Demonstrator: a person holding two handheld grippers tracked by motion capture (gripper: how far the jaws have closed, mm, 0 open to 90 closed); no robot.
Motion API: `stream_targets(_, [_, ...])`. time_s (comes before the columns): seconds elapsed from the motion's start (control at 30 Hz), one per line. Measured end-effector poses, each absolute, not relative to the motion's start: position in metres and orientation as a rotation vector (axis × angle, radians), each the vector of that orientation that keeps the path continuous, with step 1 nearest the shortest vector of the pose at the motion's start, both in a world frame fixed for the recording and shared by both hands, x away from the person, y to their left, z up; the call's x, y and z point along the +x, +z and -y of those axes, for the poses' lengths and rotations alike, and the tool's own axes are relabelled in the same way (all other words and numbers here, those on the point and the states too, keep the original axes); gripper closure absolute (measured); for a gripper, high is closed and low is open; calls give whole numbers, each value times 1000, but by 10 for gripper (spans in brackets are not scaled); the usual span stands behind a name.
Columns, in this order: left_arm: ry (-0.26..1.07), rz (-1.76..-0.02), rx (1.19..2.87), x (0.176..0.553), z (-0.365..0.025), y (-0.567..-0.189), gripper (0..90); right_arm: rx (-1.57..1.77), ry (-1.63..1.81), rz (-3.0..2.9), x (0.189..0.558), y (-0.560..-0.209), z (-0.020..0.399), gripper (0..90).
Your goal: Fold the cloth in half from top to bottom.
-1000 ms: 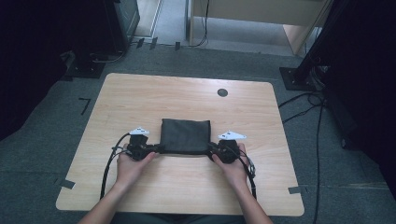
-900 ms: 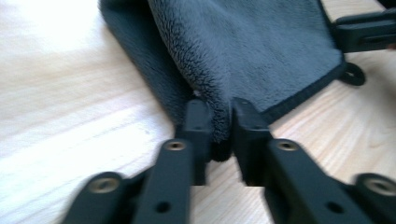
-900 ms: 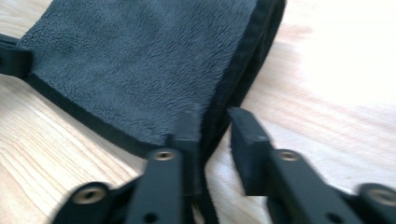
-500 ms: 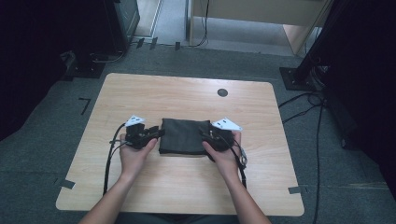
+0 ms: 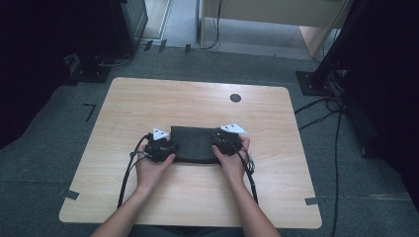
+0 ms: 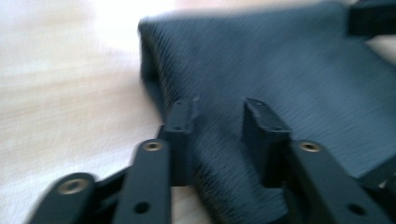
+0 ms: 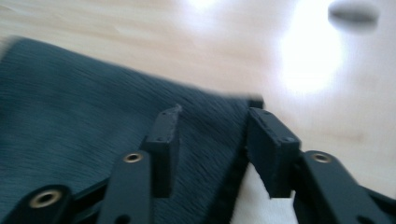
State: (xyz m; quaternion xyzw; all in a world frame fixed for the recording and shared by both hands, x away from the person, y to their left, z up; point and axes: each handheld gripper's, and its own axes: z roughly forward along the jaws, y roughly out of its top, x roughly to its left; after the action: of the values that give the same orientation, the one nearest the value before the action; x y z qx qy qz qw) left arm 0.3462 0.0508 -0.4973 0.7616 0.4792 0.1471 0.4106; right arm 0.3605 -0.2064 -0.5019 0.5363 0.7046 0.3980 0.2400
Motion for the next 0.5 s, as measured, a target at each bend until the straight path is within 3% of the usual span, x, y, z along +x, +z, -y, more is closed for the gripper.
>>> stream_targets(0.07, [422, -1181, 1845, 346, -51, -485, 611, 1394, 1113, -1922, 355, -490, 198, 538])
stream_targets(0.13, [411, -1189, 1806, 356, -47, -475, 680, 1338, 1108, -1923, 355, -482, 186, 539])
stream_targets(0.23, [382, -1200, 1898, 385, -31, -476, 743, 1334, 1135, -1994, 360, -486, 166, 513])
stream_targets(0.37, [406, -1338, 1969, 405, -35, -499, 816, 1402, 1050, -2084, 366, -513, 155, 510])
stream_targets(0.43, [312, -1320, 1884, 407, -49, -509, 816, 1412, 1112, -2058, 364, -519, 161, 533])
stream_targets(0.5, [317, -1297, 1875, 404, -53, -506, 761, 1413, 1107, -2061, 362, -518, 162, 512])
